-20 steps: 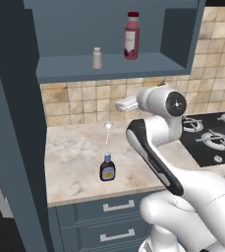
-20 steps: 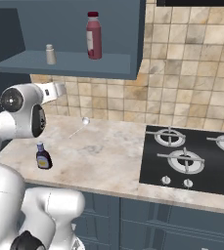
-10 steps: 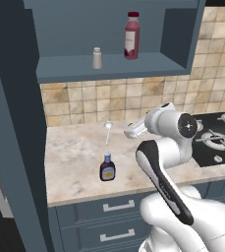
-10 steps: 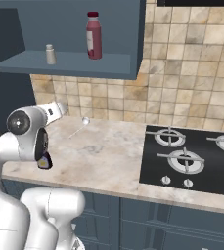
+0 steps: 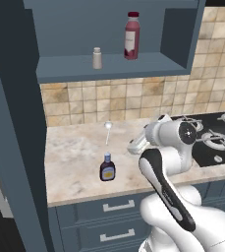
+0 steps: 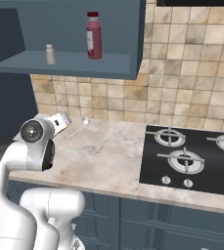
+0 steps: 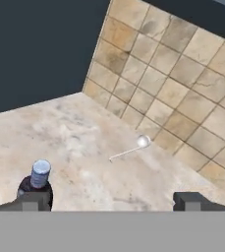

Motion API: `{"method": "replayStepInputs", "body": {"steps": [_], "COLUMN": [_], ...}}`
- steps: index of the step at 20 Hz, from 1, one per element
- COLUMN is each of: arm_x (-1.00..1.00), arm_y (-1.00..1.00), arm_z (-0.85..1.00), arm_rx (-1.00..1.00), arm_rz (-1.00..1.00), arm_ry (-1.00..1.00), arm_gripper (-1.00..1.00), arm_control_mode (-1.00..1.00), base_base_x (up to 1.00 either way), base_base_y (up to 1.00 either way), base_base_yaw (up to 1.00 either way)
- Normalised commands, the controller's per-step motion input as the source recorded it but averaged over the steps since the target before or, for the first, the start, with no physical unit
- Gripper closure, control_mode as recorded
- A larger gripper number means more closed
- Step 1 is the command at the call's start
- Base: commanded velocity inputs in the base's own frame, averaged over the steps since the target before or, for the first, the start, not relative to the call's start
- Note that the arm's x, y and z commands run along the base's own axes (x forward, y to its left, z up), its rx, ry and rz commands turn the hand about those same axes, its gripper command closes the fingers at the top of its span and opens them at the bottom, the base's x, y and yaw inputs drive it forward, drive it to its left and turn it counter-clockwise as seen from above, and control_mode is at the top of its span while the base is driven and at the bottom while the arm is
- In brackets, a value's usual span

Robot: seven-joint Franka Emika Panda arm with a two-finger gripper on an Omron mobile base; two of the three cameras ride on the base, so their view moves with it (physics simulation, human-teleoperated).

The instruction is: Pick the shaker and condiment bottle from the counter and place them in the cabinet.

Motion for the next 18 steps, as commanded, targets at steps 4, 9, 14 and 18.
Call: {"method": "replayStepInputs", "body": {"steps": [4, 9, 14, 18], "arm_x": [0.0, 0.0, 0.0, 0.0], "arm_y": [-0.12, -0.05, -0.03, -0.02], "arm_z": [-0.54, -0.58, -0.52, -0.5], "arm_rx": [-0.1, -0.1, -0.06, -0.03], "arm_rz": [0.18, 0.17, 0.17, 0.16], "arm_ry": [0.17, 0.12, 0.1, 0.08], "arm_gripper": [-1.0, -1.0, -1.0, -1.0], "arm_control_mode": [-1.0, -1.0, -1.0, -1.0], "base_base_x": [0.0, 0.0, 0.0, 0.0], "base_base_y": [0.0, 0.0, 0.0, 0.0], "base_base_yaw": [0.0, 0.0, 0.0, 0.0]}}
